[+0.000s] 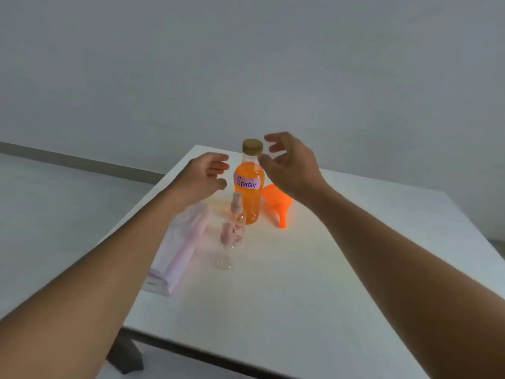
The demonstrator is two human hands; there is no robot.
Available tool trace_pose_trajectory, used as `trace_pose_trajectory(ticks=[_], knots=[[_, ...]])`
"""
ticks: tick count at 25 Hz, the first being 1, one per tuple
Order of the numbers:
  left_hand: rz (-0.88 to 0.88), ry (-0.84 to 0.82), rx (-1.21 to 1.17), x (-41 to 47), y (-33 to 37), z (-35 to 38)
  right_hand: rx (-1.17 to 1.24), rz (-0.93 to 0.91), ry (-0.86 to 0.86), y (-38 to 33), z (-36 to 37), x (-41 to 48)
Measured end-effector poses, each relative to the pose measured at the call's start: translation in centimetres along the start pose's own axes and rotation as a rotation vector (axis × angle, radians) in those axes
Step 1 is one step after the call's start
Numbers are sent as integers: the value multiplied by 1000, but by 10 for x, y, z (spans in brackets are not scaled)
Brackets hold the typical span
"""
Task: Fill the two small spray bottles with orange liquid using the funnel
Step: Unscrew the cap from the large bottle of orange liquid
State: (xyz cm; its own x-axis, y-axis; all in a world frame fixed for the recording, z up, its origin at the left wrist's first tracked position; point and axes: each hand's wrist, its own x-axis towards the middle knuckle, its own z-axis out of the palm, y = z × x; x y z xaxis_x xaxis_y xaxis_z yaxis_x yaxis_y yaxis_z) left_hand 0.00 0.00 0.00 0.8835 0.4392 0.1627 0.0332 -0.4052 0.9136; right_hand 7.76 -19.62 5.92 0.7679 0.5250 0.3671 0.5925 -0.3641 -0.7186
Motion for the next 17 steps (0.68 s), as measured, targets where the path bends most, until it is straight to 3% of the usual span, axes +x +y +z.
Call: trace_pose_trajectory(ticks=[3, 5, 10, 17], knots=[[-42, -390, 143, 12, -9, 6, -237, -67, -123, -10, 7, 29], [-54, -519, 179, 20, -18, 13, -357, -158, -170, -14, 8, 44], [-37, -422, 271, 43, -28, 26, -516, -246, -283, -21, 2, 62], [-8, -490, 252, 39, -27, 30, -640, -373, -412, -21, -4, 72]])
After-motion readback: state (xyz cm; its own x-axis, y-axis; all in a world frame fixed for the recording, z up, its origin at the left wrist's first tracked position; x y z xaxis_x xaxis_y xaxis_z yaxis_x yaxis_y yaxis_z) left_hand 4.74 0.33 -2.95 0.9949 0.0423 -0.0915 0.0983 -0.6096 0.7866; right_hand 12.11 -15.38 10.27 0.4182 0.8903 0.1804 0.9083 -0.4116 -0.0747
